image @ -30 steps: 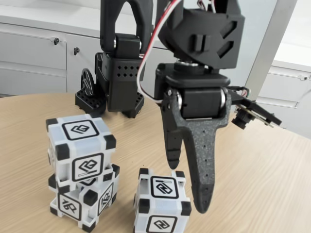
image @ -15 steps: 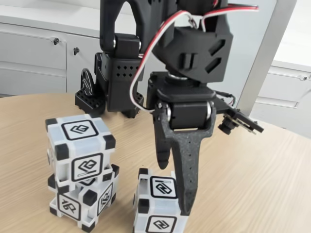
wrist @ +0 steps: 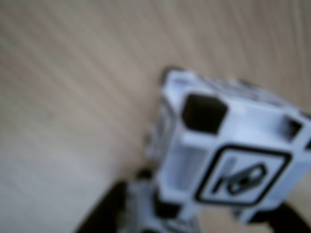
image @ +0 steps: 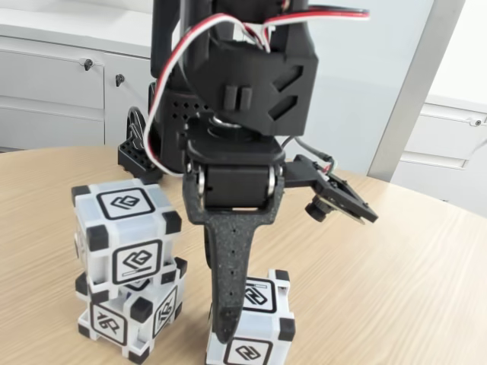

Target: Stack cubes from left to right.

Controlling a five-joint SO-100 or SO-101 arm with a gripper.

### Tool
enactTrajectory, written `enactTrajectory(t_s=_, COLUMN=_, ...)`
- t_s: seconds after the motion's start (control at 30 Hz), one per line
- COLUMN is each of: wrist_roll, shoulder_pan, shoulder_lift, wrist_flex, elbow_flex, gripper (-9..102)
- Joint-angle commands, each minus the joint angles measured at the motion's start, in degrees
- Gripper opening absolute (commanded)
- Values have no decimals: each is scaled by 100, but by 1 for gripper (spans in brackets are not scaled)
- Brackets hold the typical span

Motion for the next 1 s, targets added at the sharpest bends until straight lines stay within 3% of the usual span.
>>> enactTrajectory(t_s=0.0, wrist_roll=-70, shoulder_pan=70, shoulder_lift=26, wrist_flex=-35, elbow_flex=-18, gripper=31)
enactTrajectory(t_s=0.23, wrist_roll=-62, shoulder_pan=70, shoulder_lift=26, wrist_flex=-765, elbow_flex=79, gripper=31)
enactTrajectory(t_s=0.97, wrist_roll=97, shoulder_pan=-62, shoulder_lift=-1063, wrist_flex=-686, elbow_flex=-105, gripper=32)
